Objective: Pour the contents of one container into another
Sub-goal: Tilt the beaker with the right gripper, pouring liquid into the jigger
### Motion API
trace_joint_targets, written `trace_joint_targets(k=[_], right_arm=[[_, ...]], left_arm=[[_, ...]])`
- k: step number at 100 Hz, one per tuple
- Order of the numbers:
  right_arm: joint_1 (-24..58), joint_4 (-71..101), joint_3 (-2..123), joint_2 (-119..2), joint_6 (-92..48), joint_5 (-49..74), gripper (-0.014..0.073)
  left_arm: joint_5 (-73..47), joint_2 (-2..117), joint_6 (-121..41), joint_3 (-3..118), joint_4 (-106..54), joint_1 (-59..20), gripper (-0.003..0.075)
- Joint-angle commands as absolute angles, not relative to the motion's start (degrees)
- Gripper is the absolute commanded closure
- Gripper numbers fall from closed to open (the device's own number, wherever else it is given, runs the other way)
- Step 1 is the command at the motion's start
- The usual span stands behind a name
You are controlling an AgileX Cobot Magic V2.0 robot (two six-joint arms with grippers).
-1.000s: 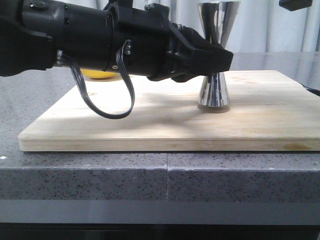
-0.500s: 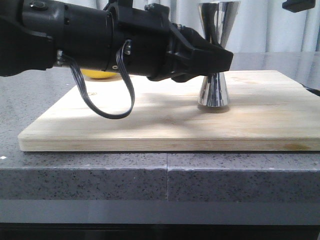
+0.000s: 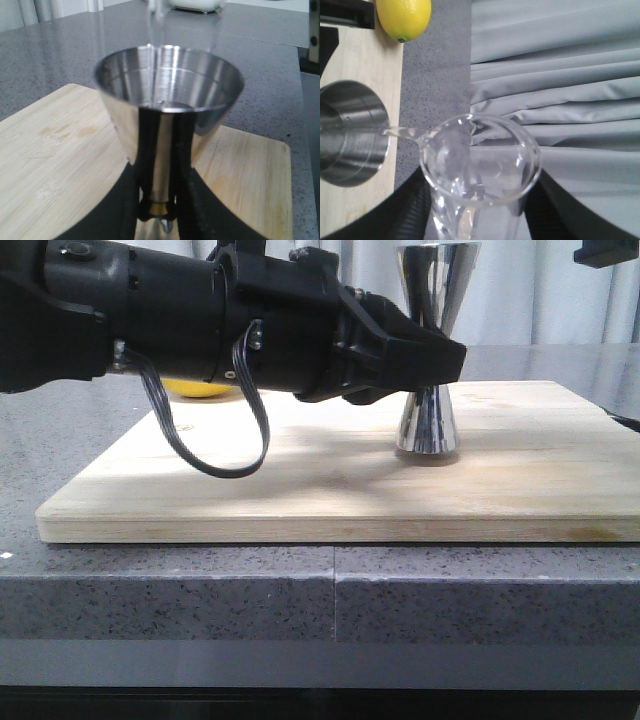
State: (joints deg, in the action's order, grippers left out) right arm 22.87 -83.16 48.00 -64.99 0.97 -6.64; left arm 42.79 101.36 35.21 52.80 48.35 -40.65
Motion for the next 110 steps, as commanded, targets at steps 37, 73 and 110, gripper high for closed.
trace_joint_targets(k=[37, 73, 110], right_arm=[[22.93, -86.02, 50.12, -63.35, 0.87, -6.46, 0.0343], [22.93, -87.90, 50.12, -63.35, 0.87, -6.46, 0.0343], [22.93, -90.20, 50.12, -63.35, 0.87, -6.21, 0.0343]], left_arm=[[47.09, 98.20, 35.74, 54.45, 46.28, -40.41, 0.0741], [47.09, 98.20, 35.74, 54.45, 46.28, -40.41, 0.0741], [47.09, 98.20, 35.74, 54.45, 46.28, -40.41, 0.0741]])
